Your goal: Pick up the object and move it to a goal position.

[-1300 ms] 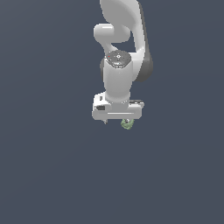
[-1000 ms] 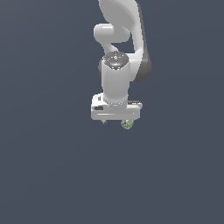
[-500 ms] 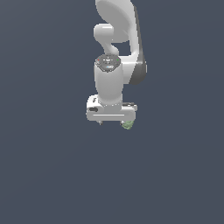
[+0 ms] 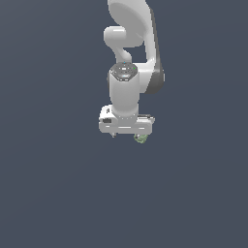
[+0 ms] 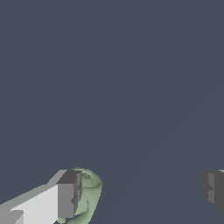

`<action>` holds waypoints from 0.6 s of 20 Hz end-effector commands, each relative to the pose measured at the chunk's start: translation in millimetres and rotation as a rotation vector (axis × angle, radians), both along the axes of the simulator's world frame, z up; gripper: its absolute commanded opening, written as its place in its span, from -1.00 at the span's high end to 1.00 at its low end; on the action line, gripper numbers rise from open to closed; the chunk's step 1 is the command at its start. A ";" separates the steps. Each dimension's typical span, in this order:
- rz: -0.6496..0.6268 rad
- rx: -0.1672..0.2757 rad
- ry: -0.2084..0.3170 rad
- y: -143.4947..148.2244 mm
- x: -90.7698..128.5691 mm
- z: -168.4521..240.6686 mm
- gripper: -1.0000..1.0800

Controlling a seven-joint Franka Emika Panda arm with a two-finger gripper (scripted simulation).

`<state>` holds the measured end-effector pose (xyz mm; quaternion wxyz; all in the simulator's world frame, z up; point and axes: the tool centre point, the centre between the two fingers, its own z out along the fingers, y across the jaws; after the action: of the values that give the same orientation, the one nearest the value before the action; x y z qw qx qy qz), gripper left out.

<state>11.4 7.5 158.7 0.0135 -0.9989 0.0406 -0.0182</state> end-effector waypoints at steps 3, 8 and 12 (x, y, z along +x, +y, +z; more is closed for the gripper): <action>-0.046 -0.001 0.006 11.7 -7.9 -8.8 -0.92; -0.120 -0.003 0.015 29.1 -21.3 -22.4 -0.92; -0.192 -0.006 0.023 45.3 -35.4 -35.3 -0.92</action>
<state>-18.5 46.7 128.3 0.0093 -0.9924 0.1224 -0.0093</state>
